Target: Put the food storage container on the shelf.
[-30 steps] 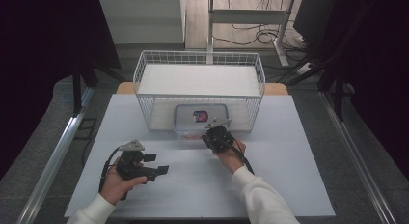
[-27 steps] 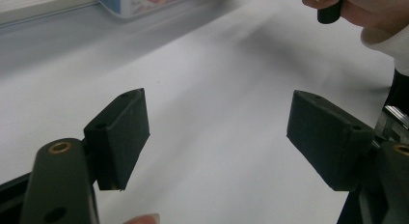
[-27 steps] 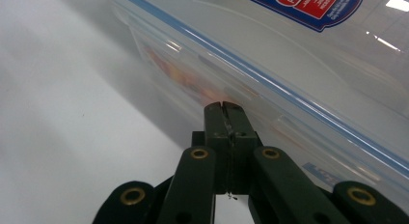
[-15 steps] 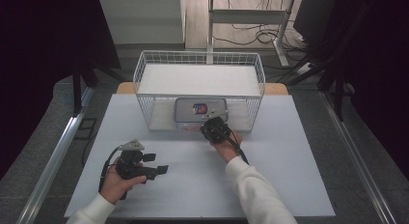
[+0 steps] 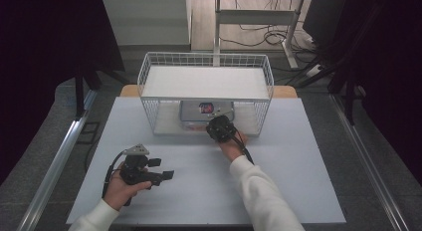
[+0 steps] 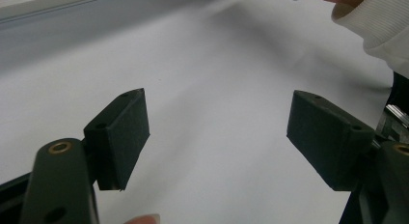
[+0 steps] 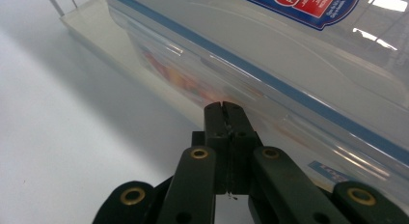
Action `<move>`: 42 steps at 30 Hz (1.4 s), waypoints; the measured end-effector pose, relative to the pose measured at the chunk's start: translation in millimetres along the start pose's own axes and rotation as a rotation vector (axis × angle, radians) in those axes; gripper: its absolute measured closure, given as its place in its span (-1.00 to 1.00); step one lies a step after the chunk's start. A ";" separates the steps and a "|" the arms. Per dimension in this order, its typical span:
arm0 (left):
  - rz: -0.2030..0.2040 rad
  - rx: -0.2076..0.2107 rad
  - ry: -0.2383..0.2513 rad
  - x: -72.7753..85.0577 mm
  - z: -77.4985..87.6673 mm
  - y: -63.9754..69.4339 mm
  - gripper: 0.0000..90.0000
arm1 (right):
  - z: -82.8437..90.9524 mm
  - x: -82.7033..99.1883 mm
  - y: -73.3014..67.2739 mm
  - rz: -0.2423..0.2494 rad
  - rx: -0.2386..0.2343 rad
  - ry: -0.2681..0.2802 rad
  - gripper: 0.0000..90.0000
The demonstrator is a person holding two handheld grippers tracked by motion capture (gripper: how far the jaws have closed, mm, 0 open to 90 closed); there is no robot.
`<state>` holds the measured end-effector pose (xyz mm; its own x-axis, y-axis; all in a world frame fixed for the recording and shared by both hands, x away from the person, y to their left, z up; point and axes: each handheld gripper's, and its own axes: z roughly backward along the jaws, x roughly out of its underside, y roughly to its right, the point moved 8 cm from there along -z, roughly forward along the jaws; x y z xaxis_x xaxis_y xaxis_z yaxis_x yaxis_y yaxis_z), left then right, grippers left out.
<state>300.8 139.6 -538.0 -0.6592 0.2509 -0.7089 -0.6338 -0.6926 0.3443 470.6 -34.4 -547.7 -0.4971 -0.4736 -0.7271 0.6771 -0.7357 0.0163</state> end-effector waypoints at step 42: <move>0.007 -0.044 0.002 1.8 3.0 -8.7 -0.49 | 132.8 83.3 18.0 0.002 -0.075 0.042 0.97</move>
<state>303.9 148.0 -540.5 -0.6627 0.2443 -0.7079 -0.6107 -0.7235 0.3220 369.3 -151.4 -516.8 -0.4733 -0.4532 -0.7553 0.7179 -0.6954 -0.0325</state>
